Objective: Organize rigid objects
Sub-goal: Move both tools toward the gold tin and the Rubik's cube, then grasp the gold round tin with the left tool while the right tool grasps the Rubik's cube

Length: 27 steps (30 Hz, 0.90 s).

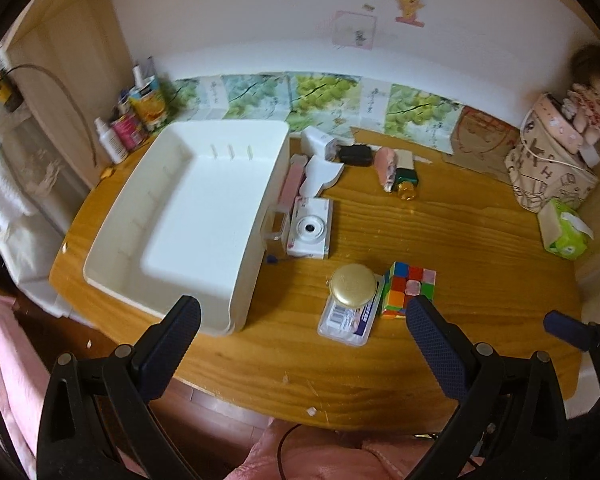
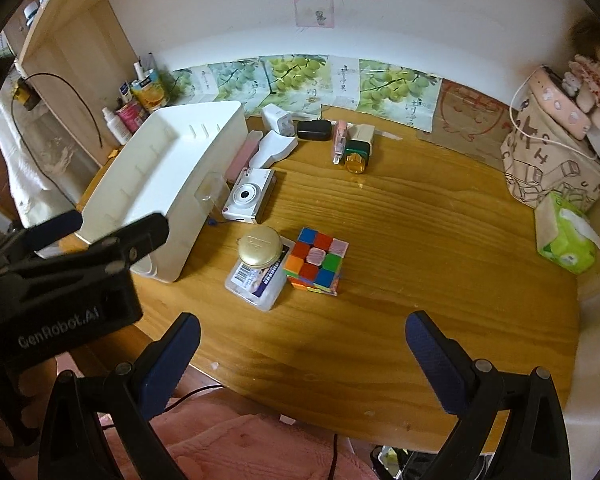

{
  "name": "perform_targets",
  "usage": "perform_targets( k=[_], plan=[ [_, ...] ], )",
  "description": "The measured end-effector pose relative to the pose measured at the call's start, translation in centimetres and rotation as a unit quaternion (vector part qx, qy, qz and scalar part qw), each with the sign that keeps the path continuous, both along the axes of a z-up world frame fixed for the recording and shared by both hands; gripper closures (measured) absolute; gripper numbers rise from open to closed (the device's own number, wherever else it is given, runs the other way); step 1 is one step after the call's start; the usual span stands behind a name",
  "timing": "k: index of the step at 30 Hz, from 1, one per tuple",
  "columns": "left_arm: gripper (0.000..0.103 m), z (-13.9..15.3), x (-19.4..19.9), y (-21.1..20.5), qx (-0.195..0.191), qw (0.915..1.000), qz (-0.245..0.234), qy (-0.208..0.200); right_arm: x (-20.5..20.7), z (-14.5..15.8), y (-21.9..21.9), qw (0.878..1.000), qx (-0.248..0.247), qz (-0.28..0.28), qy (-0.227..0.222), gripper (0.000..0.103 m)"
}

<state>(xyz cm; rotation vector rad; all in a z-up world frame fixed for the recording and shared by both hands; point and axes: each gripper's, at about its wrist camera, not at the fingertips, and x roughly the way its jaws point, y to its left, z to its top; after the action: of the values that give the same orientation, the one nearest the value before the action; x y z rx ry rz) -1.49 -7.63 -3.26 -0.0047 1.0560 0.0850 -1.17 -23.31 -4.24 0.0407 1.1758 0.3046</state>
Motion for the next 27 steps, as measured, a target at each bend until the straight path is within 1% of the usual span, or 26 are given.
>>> perform_targets(
  k=[4, 7, 13, 17, 19, 23, 25, 27],
  plan=[
    [0.001, -0.9, -0.4, 0.0, 0.003, 0.9989, 0.045, 0.014, 1.2, -1.0, -1.5, 0.999, 0.018, 0.022, 0.015, 0.0],
    [0.001, -1.9, -0.8, 0.1, 0.003, 0.9965, 0.076, 0.034, 2.0, -1.9, -2.3, 0.998, 0.035, 0.034, 0.03, 0.0],
    [0.001, -3.7, -1.1, 0.3, -0.013, 0.9906, 0.11, 0.079, 4.4, -3.7, -3.9, 0.994, 0.074, 0.039, 0.071, 0.0],
    [0.001, -4.7, -0.5, 0.2, -0.017, 0.9896, 0.102, 0.1, 6.3, -5.1, -4.6, 0.988, 0.107, 0.024, 0.111, 0.0],
    [0.001, -5.2, 0.0, -0.1, -0.01, 0.9905, 0.083, 0.109, 7.3, -6.0, -4.8, 0.983, 0.121, 0.016, 0.137, 0.0],
    [0.001, -6.6, 0.8, -0.8, 0.017, 0.9907, 0.05, 0.125, 8.8, -7.3, -4.8, 0.976, 0.138, 0.006, 0.167, 0.0],
    [0.001, -7.4, 1.0, -1.0, 0.022, 0.9901, 0.036, 0.134, 9.5, -8.1, -4.7, 0.972, 0.147, -0.001, 0.185, 0.0],
    [0.001, -8.2, 1.3, -1.2, 0.019, 0.9892, 0.027, 0.143, 10.0, -8.9, -4.6, 0.967, 0.156, -0.008, 0.202, 0.0]
  ],
)
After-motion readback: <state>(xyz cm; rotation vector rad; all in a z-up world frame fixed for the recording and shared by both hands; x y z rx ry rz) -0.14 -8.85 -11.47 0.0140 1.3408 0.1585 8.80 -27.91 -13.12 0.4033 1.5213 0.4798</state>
